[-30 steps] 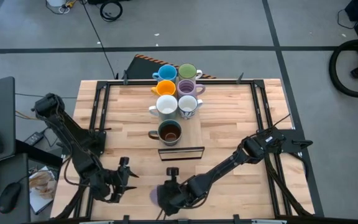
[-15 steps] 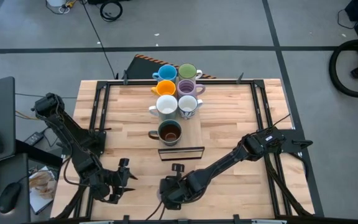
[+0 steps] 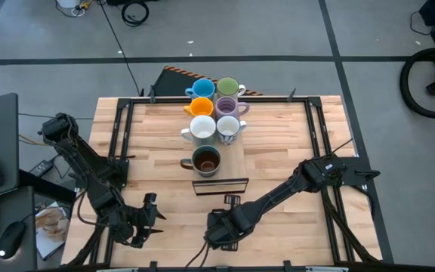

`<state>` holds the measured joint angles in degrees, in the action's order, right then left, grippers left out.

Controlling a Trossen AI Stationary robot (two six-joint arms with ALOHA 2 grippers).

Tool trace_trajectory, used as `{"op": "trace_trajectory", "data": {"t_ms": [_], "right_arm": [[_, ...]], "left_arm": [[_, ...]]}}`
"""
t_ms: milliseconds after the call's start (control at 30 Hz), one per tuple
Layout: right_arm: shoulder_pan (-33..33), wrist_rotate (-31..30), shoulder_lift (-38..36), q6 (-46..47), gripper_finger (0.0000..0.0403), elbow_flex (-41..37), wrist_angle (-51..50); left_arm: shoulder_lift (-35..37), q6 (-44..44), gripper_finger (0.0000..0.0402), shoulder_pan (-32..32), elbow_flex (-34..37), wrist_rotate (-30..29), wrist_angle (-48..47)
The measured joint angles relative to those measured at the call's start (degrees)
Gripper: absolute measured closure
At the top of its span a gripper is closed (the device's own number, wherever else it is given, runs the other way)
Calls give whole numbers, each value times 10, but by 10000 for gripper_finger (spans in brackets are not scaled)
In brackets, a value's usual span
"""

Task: Place coffee mugs
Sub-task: Put the purple-white mug on the shelf

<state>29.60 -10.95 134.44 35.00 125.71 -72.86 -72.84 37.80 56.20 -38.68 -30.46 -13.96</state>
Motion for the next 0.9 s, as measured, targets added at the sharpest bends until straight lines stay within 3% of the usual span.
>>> {"op": "trace_trajectory", "data": {"t_ms": [533, 900], "right_arm": [[31, -8, -87, -1, 369, 0, -98], [-3, -13, -180, -6, 369, 0, -124]], "left_arm": [[0, 5, 194, 0, 0, 7, -6], [0, 5, 194, -2, 0, 2, -5]]}}
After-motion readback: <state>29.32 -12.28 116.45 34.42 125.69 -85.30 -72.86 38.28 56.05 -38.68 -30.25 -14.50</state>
